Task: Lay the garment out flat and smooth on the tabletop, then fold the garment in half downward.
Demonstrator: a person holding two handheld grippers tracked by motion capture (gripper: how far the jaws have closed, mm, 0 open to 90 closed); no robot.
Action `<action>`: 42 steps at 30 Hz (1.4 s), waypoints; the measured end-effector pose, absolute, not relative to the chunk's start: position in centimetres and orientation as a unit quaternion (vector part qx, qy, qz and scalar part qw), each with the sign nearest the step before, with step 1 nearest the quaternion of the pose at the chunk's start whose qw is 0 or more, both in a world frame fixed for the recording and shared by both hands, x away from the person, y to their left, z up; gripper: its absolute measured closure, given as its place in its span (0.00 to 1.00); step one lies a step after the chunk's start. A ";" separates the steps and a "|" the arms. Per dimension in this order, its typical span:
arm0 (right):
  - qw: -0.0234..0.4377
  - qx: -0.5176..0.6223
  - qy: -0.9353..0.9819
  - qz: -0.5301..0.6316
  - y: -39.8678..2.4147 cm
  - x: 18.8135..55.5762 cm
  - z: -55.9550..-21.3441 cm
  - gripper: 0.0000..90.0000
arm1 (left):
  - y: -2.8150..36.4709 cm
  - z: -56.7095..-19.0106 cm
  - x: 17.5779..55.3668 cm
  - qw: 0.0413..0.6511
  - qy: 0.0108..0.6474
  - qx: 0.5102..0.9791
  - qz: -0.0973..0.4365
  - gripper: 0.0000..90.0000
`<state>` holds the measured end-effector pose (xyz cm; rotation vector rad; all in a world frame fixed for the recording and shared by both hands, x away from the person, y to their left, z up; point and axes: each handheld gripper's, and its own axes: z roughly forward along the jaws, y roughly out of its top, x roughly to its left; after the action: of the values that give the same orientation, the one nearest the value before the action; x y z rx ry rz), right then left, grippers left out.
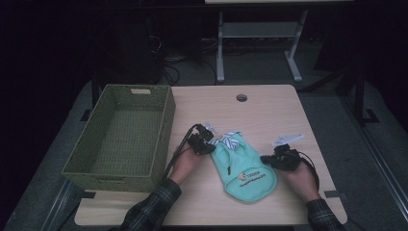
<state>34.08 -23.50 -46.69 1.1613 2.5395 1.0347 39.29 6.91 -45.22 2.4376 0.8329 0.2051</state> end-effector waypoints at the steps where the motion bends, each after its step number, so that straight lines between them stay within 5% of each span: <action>1: 0.082 0.389 0.850 0.346 -23.5 34.1 -46.7 1.00 | 7.0 -45.2 38.9 0.275 0.311 0.907 0.074 1.00; 15: 0.082 0.389 0.850 0.346 -23.5 34.0 -46.7 1.00 | 8.0 -45.1 33.7 0.278 0.273 0.920 0.040 1.00; 24: 0.083 0.384 0.845 0.363 -23.2 33.3 -45.8 1.00 | 8.7 -44.0 33.5 0.311 0.277 0.908 0.039 0.97; 42: 0.042 0.308 0.873 0.377 -17.8 31.2 -46.3 1.00 | 9.7 -44.6 34.9 0.326 0.313 0.891 0.049 0.44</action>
<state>31.16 -17.77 -46.32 0.9427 2.6710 1.1536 34.92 9.71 -44.64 2.3347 0.8215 0.1293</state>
